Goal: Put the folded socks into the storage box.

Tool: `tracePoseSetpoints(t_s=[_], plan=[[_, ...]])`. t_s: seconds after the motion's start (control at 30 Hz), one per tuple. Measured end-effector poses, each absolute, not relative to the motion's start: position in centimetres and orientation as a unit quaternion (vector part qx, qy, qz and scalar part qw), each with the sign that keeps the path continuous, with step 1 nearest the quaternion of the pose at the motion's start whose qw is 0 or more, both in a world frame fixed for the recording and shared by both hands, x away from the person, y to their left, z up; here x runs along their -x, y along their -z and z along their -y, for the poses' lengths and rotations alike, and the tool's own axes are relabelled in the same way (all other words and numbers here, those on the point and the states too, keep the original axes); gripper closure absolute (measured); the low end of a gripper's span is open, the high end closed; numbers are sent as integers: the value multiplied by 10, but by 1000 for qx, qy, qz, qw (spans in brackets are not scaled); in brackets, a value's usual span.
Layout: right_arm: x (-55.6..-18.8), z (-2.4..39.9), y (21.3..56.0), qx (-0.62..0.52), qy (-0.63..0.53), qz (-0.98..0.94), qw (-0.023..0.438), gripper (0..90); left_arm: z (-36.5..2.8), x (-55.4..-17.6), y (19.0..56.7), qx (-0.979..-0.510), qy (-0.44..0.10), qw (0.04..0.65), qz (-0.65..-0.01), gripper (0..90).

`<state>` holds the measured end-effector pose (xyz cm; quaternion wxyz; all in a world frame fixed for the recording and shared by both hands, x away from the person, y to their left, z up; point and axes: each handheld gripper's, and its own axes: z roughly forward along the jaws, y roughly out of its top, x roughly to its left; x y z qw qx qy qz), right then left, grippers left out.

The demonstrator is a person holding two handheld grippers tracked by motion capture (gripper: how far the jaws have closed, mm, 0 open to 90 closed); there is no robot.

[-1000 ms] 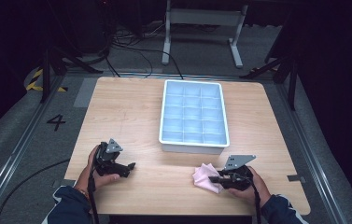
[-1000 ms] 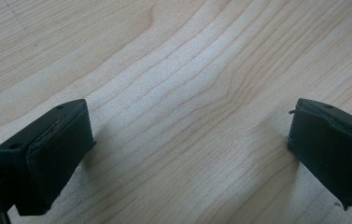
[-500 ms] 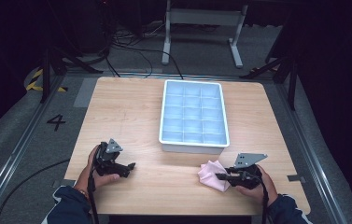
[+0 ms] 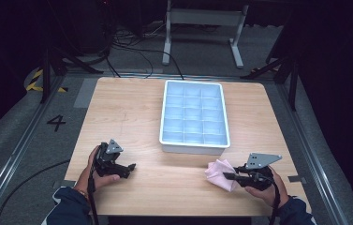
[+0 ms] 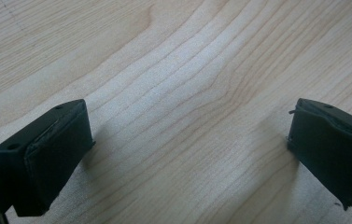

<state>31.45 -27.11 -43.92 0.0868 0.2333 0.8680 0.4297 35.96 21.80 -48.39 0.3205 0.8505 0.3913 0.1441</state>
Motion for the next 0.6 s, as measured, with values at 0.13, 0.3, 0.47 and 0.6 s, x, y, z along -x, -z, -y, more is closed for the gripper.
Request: tracePoseSetpoints(t_s=[0.13,0.3,0.47,0.6], plan=[[-313,274,432,-228,-441,-863,92,757,-218,-359,484,-849,-145,323,-393,3],[-311,281,424,-226,-453,-857,99,757,-218,-359,484,-851,-143,321,-391,2],[-310,288,418,-228,-461,-851,108,757,-218,-359,484,-850,-142,321,-393,2],[-310,297,408,-232,-472,-842,124,757,-218,-359,484,-850,-143,321,-393,3]])
